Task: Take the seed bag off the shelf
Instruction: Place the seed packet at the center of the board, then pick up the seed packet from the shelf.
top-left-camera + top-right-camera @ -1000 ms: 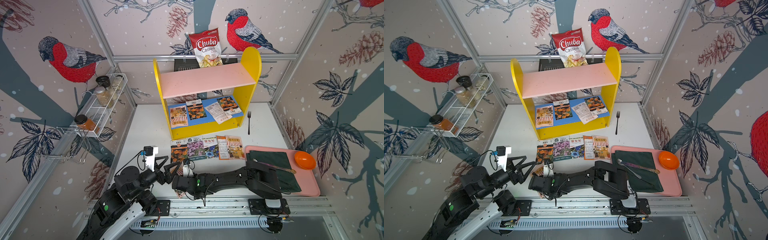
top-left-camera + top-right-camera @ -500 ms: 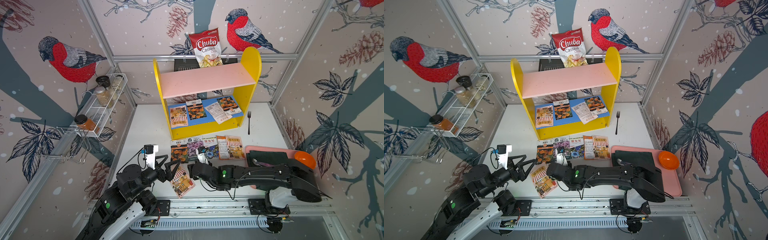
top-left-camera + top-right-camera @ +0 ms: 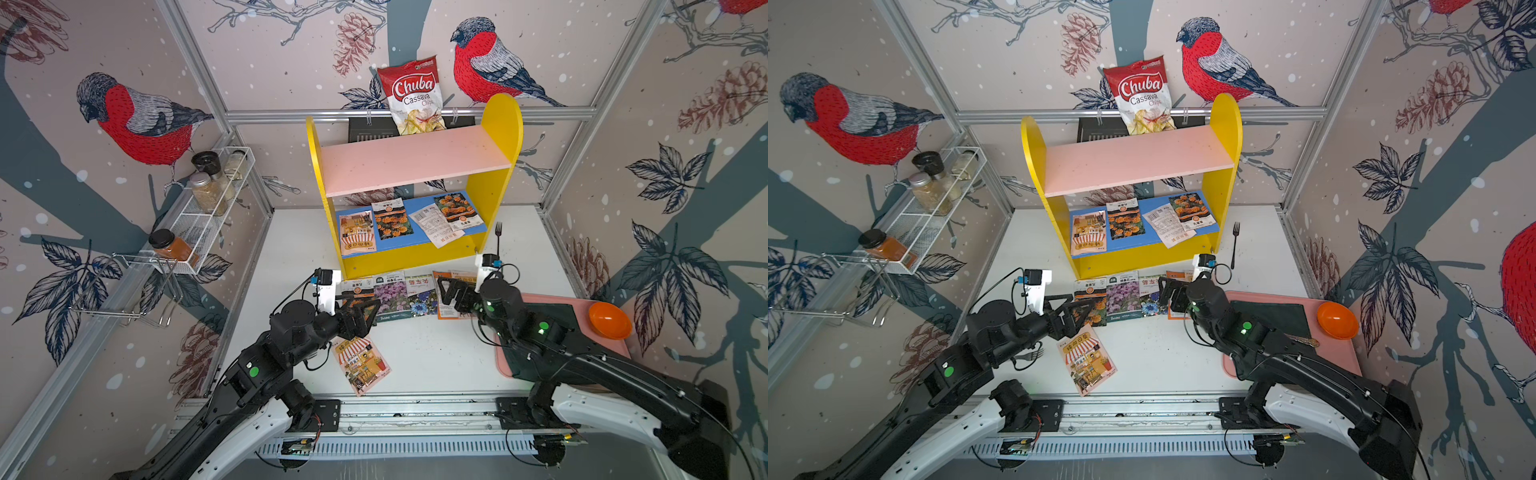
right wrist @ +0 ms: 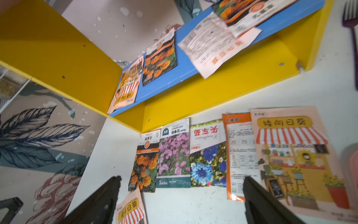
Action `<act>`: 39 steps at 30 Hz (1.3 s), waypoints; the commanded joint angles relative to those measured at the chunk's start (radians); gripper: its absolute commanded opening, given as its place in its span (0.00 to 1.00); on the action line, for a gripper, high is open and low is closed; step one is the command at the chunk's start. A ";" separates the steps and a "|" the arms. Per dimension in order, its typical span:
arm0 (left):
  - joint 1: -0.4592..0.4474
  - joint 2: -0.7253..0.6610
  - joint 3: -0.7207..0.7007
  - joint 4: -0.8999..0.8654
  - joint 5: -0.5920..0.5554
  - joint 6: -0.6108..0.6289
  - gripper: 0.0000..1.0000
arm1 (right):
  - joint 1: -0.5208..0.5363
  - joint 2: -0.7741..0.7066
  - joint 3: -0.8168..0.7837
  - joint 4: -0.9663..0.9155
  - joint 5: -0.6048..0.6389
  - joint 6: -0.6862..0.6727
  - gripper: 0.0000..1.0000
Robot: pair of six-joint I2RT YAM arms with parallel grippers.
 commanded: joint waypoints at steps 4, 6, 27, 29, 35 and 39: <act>0.002 0.053 -0.007 0.138 0.037 0.003 0.97 | -0.245 -0.017 -0.001 0.019 -0.242 -0.096 1.00; 0.003 0.059 -0.007 0.140 0.040 0.005 0.96 | -0.329 0.002 -0.002 0.053 -0.326 -0.104 1.00; 0.002 0.029 -0.043 0.127 0.052 0.054 0.97 | -0.525 0.473 0.113 0.444 -0.680 0.056 0.71; 0.002 0.023 -0.044 0.127 0.051 0.055 0.96 | -0.518 0.488 0.102 0.489 -0.669 0.091 0.67; 0.002 0.011 -0.056 0.128 0.050 0.051 0.97 | -0.506 0.541 0.058 0.645 -0.668 0.207 0.56; 0.002 -0.001 -0.060 0.130 0.050 0.046 0.96 | -0.491 0.579 0.040 0.729 -0.648 0.262 0.50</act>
